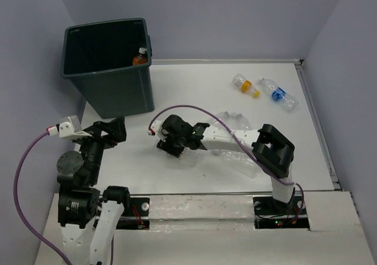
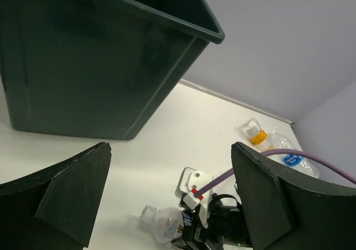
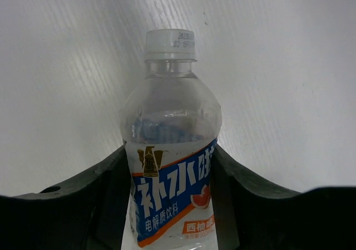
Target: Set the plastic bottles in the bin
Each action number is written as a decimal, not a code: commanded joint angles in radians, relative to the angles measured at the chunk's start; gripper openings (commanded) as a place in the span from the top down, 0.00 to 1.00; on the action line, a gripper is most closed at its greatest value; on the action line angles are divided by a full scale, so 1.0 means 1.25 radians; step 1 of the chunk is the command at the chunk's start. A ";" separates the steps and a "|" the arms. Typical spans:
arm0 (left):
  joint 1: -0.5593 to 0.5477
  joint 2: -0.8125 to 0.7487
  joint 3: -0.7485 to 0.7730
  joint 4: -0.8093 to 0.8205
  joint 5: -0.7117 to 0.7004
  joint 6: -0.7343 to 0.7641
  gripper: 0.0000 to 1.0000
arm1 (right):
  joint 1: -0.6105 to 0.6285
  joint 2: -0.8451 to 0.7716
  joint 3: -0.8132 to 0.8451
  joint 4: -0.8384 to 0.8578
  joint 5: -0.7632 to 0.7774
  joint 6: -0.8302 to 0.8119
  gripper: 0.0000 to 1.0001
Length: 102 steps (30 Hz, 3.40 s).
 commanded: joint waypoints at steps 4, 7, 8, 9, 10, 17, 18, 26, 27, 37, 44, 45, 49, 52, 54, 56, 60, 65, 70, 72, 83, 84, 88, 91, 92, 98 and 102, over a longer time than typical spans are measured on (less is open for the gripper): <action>-0.003 -0.026 0.024 -0.076 -0.047 0.019 0.01 | 0.011 -0.179 0.047 0.052 0.048 0.094 0.67; -0.003 -0.018 -0.005 -0.078 -0.001 -0.010 0.01 | 0.011 -0.316 0.093 0.057 0.073 0.117 0.67; -0.003 -0.015 -0.018 -0.078 0.030 -0.022 0.01 | 0.011 -0.333 0.114 0.061 0.083 0.117 0.67; -0.003 -0.007 -0.044 -0.079 0.046 -0.030 0.01 | 0.011 -0.346 0.169 0.070 0.089 0.119 0.68; -0.003 0.005 -0.057 -0.079 0.083 -0.036 0.01 | 0.011 -0.353 0.199 0.082 0.102 0.117 0.69; -0.004 0.029 -0.216 0.034 0.327 -0.127 0.01 | 0.011 -0.199 0.540 0.253 0.125 0.024 0.74; -0.005 0.032 -0.244 0.048 0.343 -0.151 0.01 | 0.004 -0.132 0.586 0.300 0.133 0.020 0.74; -0.032 0.104 -0.297 0.158 0.428 -0.188 0.01 | -0.101 0.180 0.945 0.560 -0.018 0.128 0.72; -0.051 0.108 -0.309 0.167 0.427 -0.192 0.01 | -0.118 0.198 0.936 0.667 -0.034 0.161 0.71; -0.341 0.212 -0.403 0.298 0.255 -0.305 0.01 | -0.192 0.432 1.058 0.871 -0.003 0.290 0.67; -0.474 0.336 -0.382 0.386 0.085 -0.308 0.01 | -0.200 0.443 1.029 0.779 -0.051 0.254 0.07; -0.495 0.353 -0.362 0.390 0.061 -0.302 0.01 | -0.200 0.436 1.023 0.739 -0.058 0.249 0.02; -0.550 0.478 -0.311 0.433 -0.051 -0.263 0.01 | -0.200 0.344 0.935 0.666 -0.095 0.220 0.00; -0.582 0.551 -0.263 0.466 -0.083 -0.207 0.01 | -0.200 0.218 0.846 0.624 -0.104 0.206 0.00; -0.608 0.619 -0.223 0.494 -0.095 -0.164 0.01 | -0.200 0.065 0.664 0.645 -0.090 0.209 0.02; -0.636 0.683 -0.198 0.530 -0.111 -0.138 0.01 | -0.208 -0.052 0.447 0.646 -0.064 0.213 0.05; -0.674 0.783 -0.122 0.561 -0.145 -0.052 0.01 | -0.216 -0.358 0.072 0.611 0.053 0.220 0.10; -0.689 0.920 0.000 0.567 -0.149 0.072 0.01 | -0.254 -0.706 -0.275 0.449 0.200 0.300 0.12; -0.690 1.027 0.132 0.520 -0.191 0.183 0.01 | -0.306 -0.892 -0.477 0.273 0.333 0.392 0.12; -0.690 1.093 0.199 0.496 -0.193 0.242 0.01 | -0.327 -0.941 -0.498 0.201 0.387 0.417 0.12; -0.647 1.337 0.401 0.369 -0.198 0.298 0.01 | -0.362 -1.016 -0.559 0.013 0.426 0.516 0.14; -0.645 1.347 0.408 0.362 -0.193 0.300 0.01 | -0.362 -1.009 -0.562 0.012 0.426 0.520 0.13; -0.629 1.384 0.434 0.342 -0.193 0.305 0.06 | -0.416 -0.941 -0.554 0.017 0.381 0.539 0.14; -0.613 1.371 0.427 0.351 -0.193 0.288 0.21 | -0.477 -0.866 -0.565 0.074 0.311 0.542 0.14; -0.607 1.361 0.412 0.358 -0.193 0.282 0.23 | -0.499 -0.818 -0.565 0.096 0.284 0.539 0.14; -0.582 1.217 0.358 0.402 -0.211 0.240 0.31 | -0.610 -0.616 -0.512 0.121 0.185 0.464 0.14; -0.572 1.080 0.350 0.446 -0.193 0.224 0.31 | -0.617 -0.529 -0.463 0.097 0.148 0.397 0.12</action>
